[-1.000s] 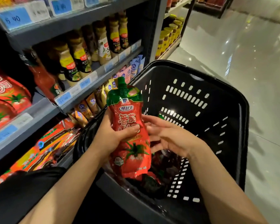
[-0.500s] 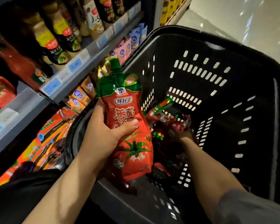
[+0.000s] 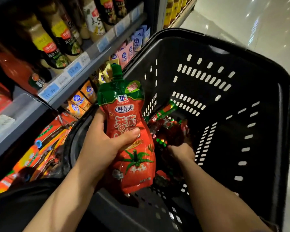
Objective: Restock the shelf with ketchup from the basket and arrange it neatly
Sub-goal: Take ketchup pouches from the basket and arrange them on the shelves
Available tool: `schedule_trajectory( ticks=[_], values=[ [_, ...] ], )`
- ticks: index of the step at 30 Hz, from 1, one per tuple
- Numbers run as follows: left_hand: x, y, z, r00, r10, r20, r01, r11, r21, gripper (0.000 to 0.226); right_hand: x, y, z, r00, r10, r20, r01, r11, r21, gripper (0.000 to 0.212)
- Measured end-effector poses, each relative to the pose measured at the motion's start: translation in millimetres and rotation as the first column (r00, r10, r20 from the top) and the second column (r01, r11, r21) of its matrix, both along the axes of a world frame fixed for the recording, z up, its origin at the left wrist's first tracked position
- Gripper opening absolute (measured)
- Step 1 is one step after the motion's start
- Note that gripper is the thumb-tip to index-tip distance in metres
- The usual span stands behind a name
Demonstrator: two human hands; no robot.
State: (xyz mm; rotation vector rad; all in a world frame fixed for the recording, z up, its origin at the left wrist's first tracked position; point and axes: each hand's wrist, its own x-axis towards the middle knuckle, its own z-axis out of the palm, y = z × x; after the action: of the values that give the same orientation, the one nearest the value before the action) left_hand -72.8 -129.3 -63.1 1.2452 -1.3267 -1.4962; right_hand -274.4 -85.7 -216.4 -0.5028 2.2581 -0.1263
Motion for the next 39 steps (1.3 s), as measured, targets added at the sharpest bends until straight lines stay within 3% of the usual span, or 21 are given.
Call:
schedule_trajectory(
  ticks=[3,5,10,14,16,18,19,22,24,29,31,34,36,38,39],
  values=[
    [0,3,1,1.0,-0.009,0.025,0.01,1.0,-0.022,0.06,33,12,-22,0.972,0.234,-0.012,-0.231,0.965,0.123,0.077],
    [0,3,0,0.999,0.006,0.04,-0.004,0.999,-0.031,0.059,44,1,-24,0.951,0.307,0.043,-0.31,0.934,0.176,0.082],
    [2,1,-3,0.998,0.04,0.043,-0.039,0.999,-0.014,0.055,40,-15,-35,0.978,0.195,0.07,-0.204,0.964,0.173,0.081],
    [3,-1,-3,0.999,0.053,0.01,-0.053,0.998,0.029,0.052,30,-9,-42,0.992,0.11,0.056,-0.118,0.98,0.16,0.072],
    [3,-1,-2,0.999,0.047,0.003,-0.047,0.998,0.041,0.056,18,-4,-39,0.971,-0.048,0.236,0.041,0.999,0.034,0.056],
    [2,-1,-1,0.999,0.044,-0.008,-0.044,0.998,0.047,0.066,11,6,-30,0.911,-0.092,0.401,0.141,0.985,-0.095,0.039],
    [3,-1,-1,0.999,0.045,-0.02,-0.044,0.998,0.051,0.067,8,9,-25,0.893,-0.122,0.434,0.169,0.983,-0.069,0.037],
    [3,-1,-1,0.999,0.036,-0.029,-0.034,0.998,0.055,0.062,-2,14,-20,0.945,-0.067,0.32,0.039,0.995,0.094,0.039],
    [3,0,-1,0.999,0.039,-0.028,-0.037,0.998,0.058,0.065,-10,10,-23,0.964,-0.052,0.262,0.025,0.994,0.105,0.041],
    [4,0,-2,0.999,0.036,-0.019,-0.035,0.997,0.062,0.062,-18,4,-16,0.912,-0.165,0.376,0.205,0.976,-0.07,0.02],
    [5,0,-2,0.999,0.043,-0.028,-0.041,0.997,0.066,0.056,-12,3,-18,0.871,-0.17,0.46,0.237,0.967,-0.092,0.024],
    [5,-1,-5,0.999,0.045,-0.012,-0.044,0.997,0.064,0.055,0,-1,-28,0.816,-0.179,0.55,0.282,0.953,-0.108,0.047],
    [6,-2,-6,0.999,0.049,-0.006,-0.048,0.997,0.061,0.055,-1,-12,-36,0.781,-0.201,0.592,0.334,0.934,-0.123,0.029],
    [6,-2,-7,0.999,0.049,0.007,-0.049,0.997,0.056,0.056,-3,-21,-37,0.813,-0.153,0.561,0.244,0.965,-0.091,0.018],
    [6,-2,-7,0.999,0.048,0.008,-0.049,0.997,0.056,0.056,-3,-23,-36,0.836,-0.113,0.537,0.17,0.984,-0.057,0.023]
  ],
)
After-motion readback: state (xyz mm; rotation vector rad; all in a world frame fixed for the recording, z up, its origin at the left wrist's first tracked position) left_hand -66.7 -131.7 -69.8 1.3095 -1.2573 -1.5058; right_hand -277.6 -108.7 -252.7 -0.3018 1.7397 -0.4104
